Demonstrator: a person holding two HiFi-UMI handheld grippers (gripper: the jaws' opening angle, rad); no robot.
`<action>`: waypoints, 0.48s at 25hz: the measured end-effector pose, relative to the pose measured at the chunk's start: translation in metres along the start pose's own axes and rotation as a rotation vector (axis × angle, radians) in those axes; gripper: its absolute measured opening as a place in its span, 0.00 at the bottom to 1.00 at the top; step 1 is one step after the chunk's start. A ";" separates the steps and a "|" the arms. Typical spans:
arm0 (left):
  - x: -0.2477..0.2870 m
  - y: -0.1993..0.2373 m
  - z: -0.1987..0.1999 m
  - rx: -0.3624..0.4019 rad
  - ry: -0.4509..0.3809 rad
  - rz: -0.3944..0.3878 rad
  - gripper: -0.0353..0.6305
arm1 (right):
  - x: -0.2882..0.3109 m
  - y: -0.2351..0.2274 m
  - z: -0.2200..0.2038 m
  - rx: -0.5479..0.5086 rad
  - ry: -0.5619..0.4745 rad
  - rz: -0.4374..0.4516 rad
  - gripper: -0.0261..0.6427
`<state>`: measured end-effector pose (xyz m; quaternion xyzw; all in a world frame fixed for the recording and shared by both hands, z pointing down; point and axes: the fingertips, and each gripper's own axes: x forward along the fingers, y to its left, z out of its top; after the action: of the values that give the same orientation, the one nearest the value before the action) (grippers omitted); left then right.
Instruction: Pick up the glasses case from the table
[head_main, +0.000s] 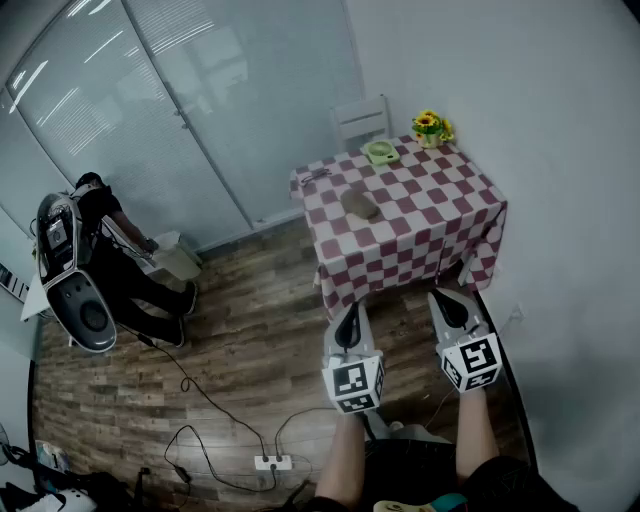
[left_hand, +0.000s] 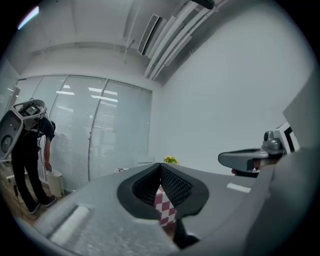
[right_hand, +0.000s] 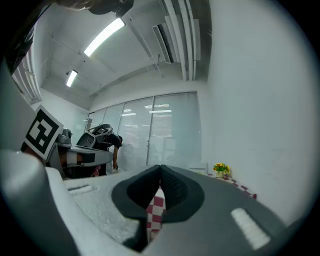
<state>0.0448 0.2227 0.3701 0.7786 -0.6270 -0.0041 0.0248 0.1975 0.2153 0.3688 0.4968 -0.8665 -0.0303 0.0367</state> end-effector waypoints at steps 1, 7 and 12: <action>0.000 0.000 0.001 -0.001 -0.001 0.001 0.07 | -0.001 0.000 0.002 -0.003 -0.003 0.006 0.05; 0.009 -0.009 0.005 -0.001 -0.011 -0.011 0.07 | -0.004 -0.014 0.011 0.020 -0.045 -0.019 0.05; 0.018 -0.014 0.012 0.007 -0.024 -0.025 0.07 | -0.002 -0.028 0.016 0.027 -0.050 -0.037 0.05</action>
<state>0.0618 0.2072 0.3576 0.7863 -0.6176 -0.0114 0.0144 0.2209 0.2034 0.3500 0.5125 -0.8581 -0.0316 0.0076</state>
